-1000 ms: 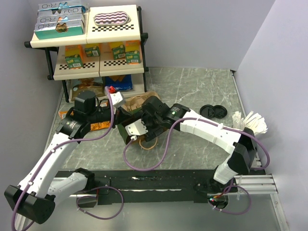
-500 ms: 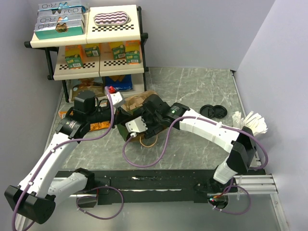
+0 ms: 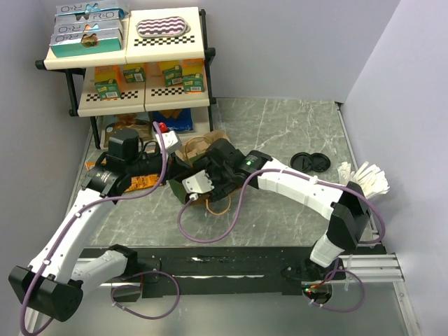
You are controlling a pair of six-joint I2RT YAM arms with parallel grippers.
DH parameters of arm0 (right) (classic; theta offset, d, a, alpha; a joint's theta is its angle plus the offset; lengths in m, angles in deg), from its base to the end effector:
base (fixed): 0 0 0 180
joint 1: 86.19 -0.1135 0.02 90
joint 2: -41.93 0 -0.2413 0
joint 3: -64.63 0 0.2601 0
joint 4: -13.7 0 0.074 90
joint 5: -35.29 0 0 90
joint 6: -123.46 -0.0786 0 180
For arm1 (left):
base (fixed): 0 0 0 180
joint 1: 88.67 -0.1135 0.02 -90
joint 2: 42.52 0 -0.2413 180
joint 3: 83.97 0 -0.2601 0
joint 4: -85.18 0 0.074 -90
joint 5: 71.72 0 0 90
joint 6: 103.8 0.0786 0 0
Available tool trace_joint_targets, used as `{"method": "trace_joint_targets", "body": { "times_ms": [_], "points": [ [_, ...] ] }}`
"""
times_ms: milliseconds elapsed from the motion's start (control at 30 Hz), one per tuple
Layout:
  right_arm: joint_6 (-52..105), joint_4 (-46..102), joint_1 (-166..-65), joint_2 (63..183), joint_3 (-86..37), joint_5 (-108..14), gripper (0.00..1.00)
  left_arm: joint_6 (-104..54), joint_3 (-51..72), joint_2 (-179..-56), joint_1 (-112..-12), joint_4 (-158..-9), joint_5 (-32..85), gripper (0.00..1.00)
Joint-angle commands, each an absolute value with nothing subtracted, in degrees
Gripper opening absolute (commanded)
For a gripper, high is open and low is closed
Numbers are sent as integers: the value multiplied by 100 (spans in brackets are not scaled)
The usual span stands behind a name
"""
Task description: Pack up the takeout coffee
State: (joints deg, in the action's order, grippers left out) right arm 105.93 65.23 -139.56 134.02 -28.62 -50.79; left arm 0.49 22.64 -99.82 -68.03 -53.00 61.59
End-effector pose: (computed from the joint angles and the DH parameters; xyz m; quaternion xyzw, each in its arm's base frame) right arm 0.2260 0.3130 0.2425 -0.8424 0.4177 -0.0245 0.3394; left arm 0.2222 -0.1413 0.3317 0.4234 0.6918 -0.3394 0.4763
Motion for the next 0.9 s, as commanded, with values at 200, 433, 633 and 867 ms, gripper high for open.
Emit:
{"method": "trace_joint_targets", "body": {
  "times_ms": [200,433,633,867],
  "points": [
    [10808,6210,-13919,13729,-2947,-5330,0,106,2082,-10096,-6872,-5108,6574,1],
    [10782,6087,-13919,13861,-2991,-5462,0,106,2029,-10167,-6881,-5055,6566,1],
    [10659,6263,-13902,13738,-3106,-5375,0,1,1818,-10246,-6881,-4897,6295,41],
    [10562,6280,-13901,13659,-3097,-5409,0,-9,1643,-10061,-6881,-4670,6161,58]
  ]
}}
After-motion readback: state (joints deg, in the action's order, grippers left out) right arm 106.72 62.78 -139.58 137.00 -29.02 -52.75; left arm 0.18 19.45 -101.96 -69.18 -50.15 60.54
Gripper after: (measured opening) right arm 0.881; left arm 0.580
